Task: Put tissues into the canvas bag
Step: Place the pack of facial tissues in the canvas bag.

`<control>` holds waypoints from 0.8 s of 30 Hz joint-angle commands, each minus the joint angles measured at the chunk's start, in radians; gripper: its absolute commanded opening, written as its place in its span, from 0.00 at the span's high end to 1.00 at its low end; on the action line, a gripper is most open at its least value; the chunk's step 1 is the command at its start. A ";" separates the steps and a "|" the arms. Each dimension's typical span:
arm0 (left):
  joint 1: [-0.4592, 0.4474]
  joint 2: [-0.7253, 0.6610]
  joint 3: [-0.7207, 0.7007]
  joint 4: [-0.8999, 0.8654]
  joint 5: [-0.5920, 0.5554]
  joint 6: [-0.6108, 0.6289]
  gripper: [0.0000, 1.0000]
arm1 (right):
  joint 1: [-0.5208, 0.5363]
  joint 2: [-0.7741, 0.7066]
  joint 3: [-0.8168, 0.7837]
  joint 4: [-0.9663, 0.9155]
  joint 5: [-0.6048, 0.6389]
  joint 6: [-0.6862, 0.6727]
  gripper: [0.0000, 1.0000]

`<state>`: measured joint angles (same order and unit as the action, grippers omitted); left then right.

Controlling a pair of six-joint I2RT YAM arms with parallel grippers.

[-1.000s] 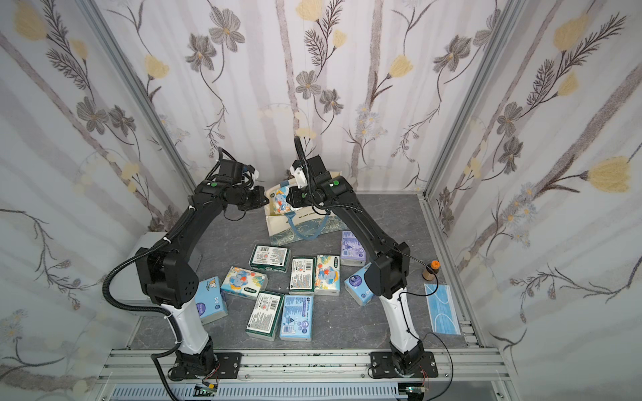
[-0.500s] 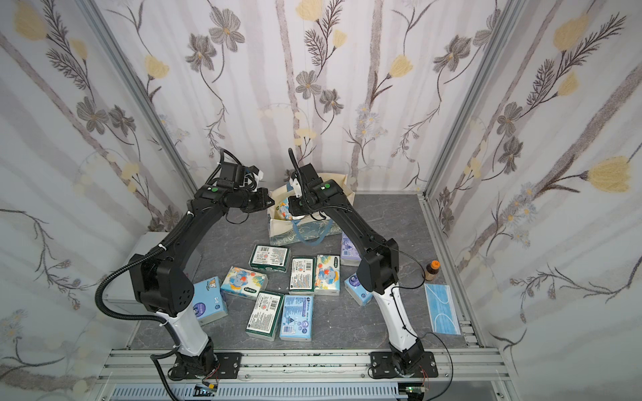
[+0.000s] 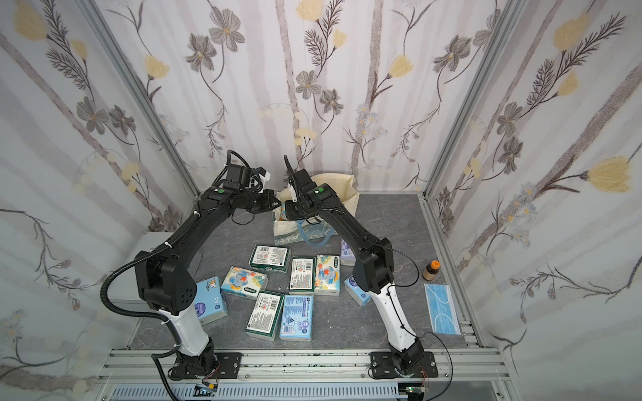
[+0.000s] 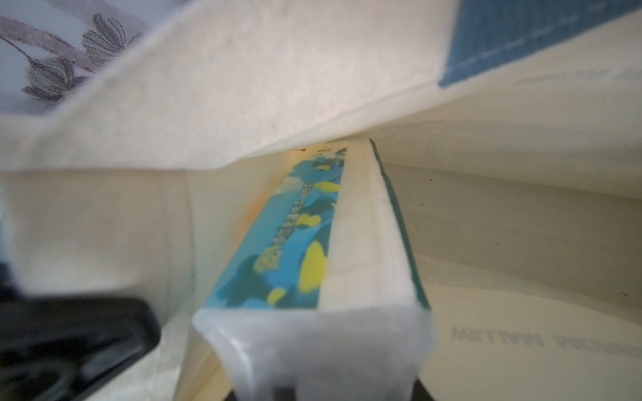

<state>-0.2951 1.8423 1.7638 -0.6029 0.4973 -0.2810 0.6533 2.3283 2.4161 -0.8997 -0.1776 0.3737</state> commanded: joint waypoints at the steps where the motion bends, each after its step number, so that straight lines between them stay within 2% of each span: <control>1: -0.001 0.016 0.019 0.011 0.013 -0.005 1.00 | -0.008 0.021 0.008 0.064 -0.087 0.054 0.64; 6: 0.008 0.039 0.043 -0.024 -0.022 -0.016 1.00 | -0.010 0.082 0.063 0.055 -0.137 0.067 0.58; 10: 0.018 0.037 0.043 -0.023 -0.016 -0.023 1.00 | -0.011 0.135 0.127 0.031 -0.147 0.071 0.57; 22: 0.021 0.035 0.038 -0.011 0.017 -0.023 1.00 | -0.010 0.178 0.126 0.070 -0.169 0.082 0.55; 24: 0.020 0.036 0.039 -0.011 0.017 -0.023 1.00 | -0.011 0.177 0.128 0.073 -0.186 0.082 0.50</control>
<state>-0.2729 1.8782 1.7969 -0.6262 0.4797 -0.2951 0.6403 2.5031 2.5359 -0.8753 -0.2913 0.4454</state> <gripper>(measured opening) 0.054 0.480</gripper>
